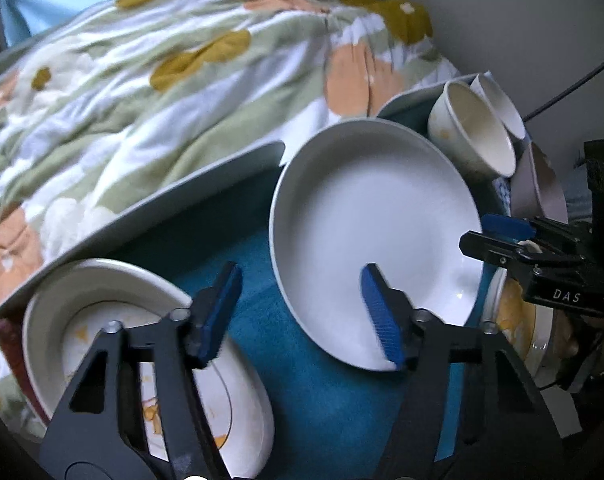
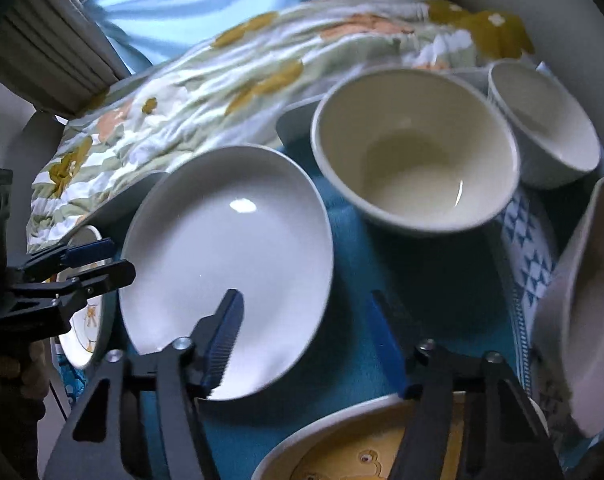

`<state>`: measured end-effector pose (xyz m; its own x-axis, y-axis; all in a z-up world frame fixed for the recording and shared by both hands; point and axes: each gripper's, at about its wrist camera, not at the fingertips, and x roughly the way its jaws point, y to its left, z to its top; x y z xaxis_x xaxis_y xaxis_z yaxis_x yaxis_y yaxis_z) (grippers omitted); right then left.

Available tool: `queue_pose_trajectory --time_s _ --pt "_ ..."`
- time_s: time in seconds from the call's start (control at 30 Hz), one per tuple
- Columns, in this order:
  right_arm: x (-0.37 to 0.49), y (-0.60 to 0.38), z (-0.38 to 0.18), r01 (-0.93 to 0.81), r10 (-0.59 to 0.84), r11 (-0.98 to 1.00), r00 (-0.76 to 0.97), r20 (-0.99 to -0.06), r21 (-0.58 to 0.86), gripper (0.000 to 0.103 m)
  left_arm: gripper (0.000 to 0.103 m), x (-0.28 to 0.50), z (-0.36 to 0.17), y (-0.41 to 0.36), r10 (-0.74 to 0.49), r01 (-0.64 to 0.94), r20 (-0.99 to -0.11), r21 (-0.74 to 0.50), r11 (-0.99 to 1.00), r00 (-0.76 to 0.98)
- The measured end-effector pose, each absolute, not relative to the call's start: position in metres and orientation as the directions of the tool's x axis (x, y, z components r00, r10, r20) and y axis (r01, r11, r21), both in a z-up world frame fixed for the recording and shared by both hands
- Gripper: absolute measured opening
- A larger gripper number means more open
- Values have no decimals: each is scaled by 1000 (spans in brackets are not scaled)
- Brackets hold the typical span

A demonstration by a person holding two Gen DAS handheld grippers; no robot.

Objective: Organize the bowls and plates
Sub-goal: 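Grasp the rim of the white plate with both grippers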

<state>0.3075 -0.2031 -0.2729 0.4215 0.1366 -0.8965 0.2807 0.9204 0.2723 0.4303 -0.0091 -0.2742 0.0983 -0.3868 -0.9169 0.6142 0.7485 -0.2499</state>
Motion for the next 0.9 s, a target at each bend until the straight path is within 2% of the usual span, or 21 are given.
queue_pose_trajectory --time_s 0.03,0.17,0.23,0.33,0.5,0.67,0.9 --pt "308 -204 -276 277 147 919 417 -897 279 50 48 431 -277 -10 -382 615 -920 -249 748 92" --pt "311 -205 -280 268 177 914 413 -893 306 35 47 429 -286 -17 -363 623 -929 -242 744 72" --pt "313 -205 -283 271 185 910 411 -893 313 35 45 429 -288 -18 -357 627 -932 -238 742 69" --pt "314 -205 -285 276 188 907 408 -893 317 30 34 429 -294 -20 -346 625 -936 -236 744 58" --pt "315 -207 -288 275 201 905 397 -896 324 20 32 426 -296 -22 -332 632 -941 -219 743 64" --pt "314 -207 -288 271 199 907 399 -895 323 18 24 427 -295 -17 -335 611 -939 -222 760 75" --pt "315 -204 -285 259 186 916 403 -896 307 18 23 422 -289 -18 -302 613 -946 -168 772 121"
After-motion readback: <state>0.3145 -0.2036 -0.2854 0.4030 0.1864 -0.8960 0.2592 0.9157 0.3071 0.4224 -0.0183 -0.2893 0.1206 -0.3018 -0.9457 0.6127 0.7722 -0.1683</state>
